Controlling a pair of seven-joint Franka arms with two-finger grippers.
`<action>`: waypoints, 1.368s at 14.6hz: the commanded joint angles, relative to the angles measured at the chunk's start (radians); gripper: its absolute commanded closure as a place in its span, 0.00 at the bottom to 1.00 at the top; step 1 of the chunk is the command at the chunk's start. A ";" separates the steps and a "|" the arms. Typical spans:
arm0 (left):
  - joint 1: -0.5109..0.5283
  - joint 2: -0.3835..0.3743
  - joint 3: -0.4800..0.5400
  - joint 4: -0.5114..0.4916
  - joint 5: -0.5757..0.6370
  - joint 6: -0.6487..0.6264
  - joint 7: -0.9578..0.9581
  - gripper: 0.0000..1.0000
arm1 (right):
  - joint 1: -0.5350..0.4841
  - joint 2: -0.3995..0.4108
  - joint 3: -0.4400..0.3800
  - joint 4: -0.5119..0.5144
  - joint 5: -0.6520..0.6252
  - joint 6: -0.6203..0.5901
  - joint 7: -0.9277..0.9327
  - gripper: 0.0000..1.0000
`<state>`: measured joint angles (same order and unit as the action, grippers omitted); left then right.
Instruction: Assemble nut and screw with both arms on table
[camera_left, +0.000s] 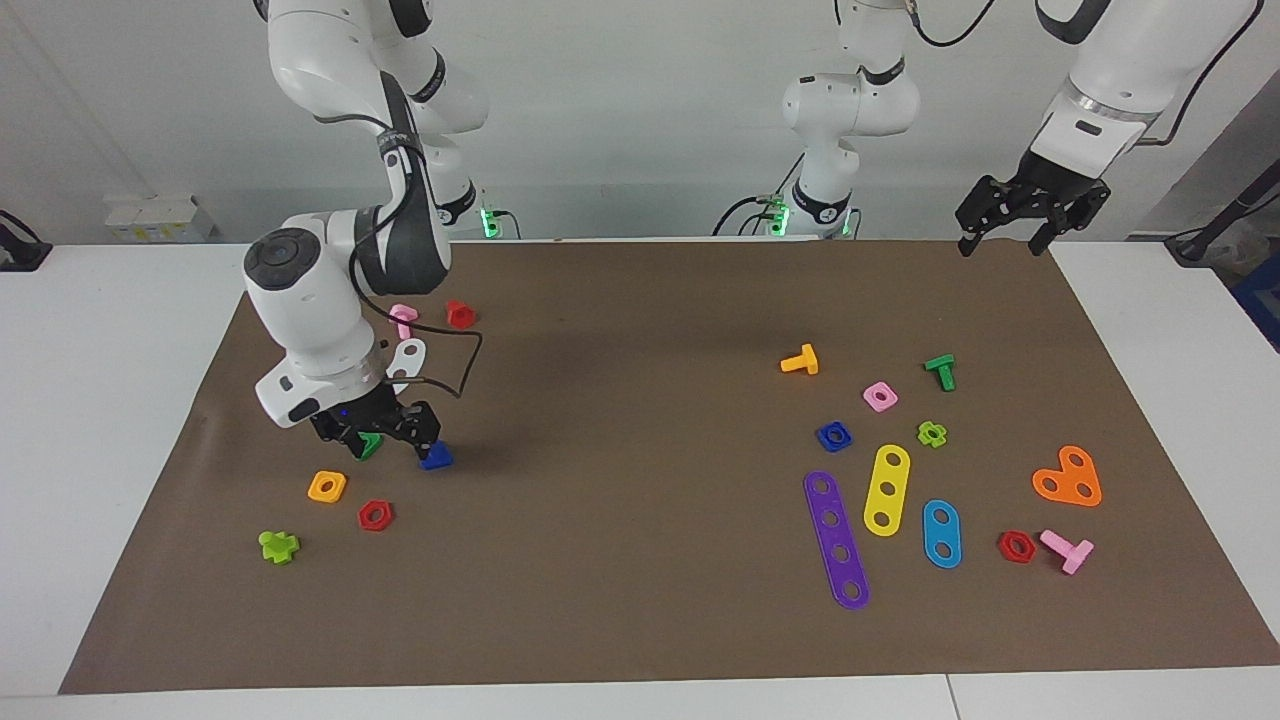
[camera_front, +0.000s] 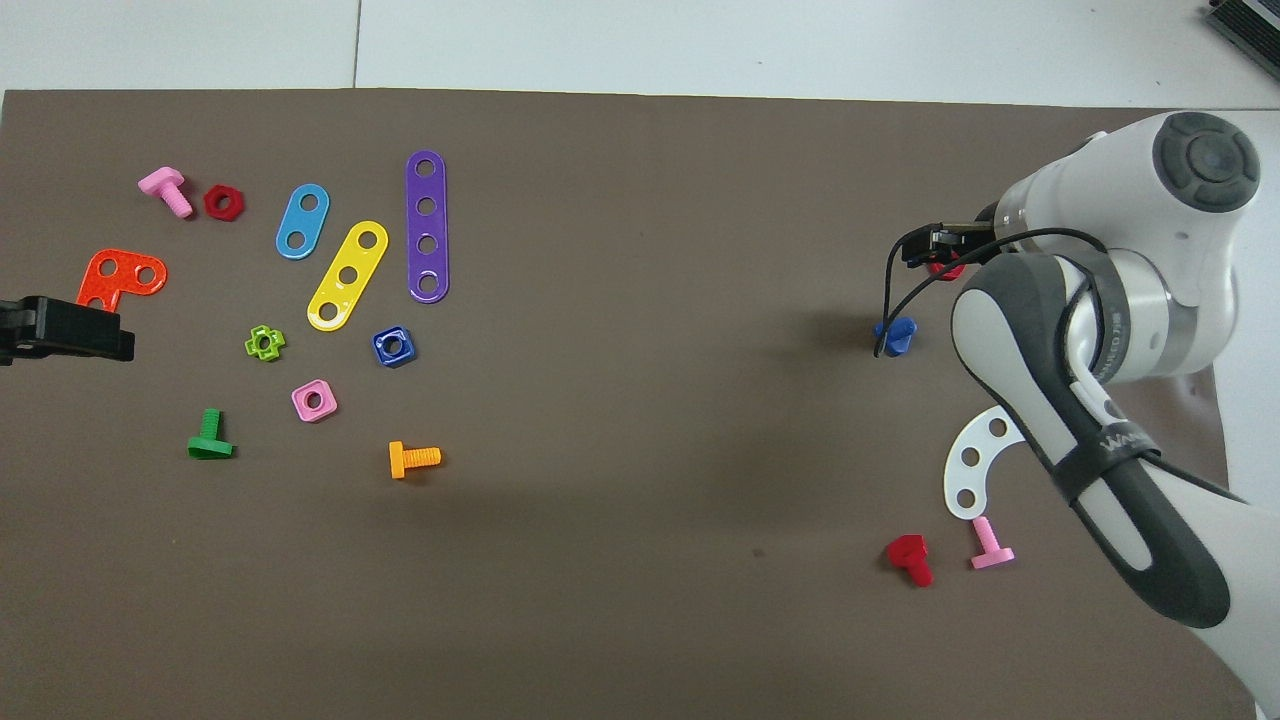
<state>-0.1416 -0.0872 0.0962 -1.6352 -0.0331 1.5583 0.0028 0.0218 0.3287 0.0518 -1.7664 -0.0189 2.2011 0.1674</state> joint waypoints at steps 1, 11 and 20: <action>-0.059 -0.036 0.000 -0.046 0.015 -0.007 -0.004 0.00 | -0.005 -0.033 0.003 -0.125 -0.009 0.084 -0.026 0.12; -0.115 0.118 -0.004 -0.092 0.018 0.117 -0.029 0.03 | 0.041 -0.057 0.002 -0.237 -0.009 0.177 -0.023 0.31; -0.159 0.236 -0.007 -0.315 0.027 0.588 -0.150 0.07 | 0.040 -0.069 0.000 -0.263 -0.010 0.175 -0.023 0.64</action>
<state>-0.2601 0.1309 0.0817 -1.9240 -0.0230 2.0815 -0.0714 0.0685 0.2921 0.0515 -1.9894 -0.0195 2.3542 0.1671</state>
